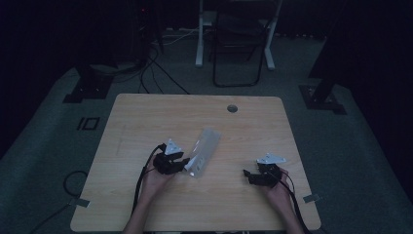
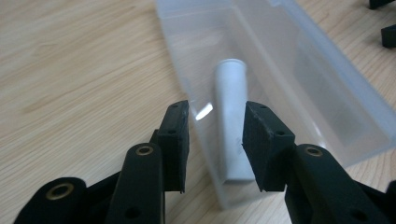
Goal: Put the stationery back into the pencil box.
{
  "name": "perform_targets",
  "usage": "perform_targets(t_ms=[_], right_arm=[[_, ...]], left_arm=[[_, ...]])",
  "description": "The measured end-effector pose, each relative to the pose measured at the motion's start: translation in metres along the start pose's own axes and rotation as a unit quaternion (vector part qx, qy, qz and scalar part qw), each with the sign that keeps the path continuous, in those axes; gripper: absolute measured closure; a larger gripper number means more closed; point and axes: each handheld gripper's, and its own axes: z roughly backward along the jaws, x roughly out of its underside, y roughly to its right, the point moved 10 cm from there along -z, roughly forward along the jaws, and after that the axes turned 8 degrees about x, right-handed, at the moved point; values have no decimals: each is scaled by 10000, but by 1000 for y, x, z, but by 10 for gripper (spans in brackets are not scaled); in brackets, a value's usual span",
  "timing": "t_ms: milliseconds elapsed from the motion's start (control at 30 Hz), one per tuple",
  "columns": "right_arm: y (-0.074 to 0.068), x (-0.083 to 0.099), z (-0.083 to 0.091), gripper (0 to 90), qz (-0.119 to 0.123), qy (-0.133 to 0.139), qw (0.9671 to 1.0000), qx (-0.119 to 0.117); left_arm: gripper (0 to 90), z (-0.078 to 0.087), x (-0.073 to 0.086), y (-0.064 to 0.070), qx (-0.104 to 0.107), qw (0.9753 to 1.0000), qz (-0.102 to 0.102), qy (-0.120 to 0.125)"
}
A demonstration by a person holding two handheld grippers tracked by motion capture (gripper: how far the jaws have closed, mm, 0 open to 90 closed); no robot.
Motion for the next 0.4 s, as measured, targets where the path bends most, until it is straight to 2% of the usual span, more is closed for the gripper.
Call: perform_targets(t_ms=[167, 400], right_arm=[[0, 0, 0, 258, -2, -2, 10000, 0], [0, 0, 0, 258, -5, -2, 10000, 4]], left_arm=[[605, 13, 7, -10, -151, 9999, 74, 39], [587, 20, 24, -19, -373, 9992, 130, -37]])
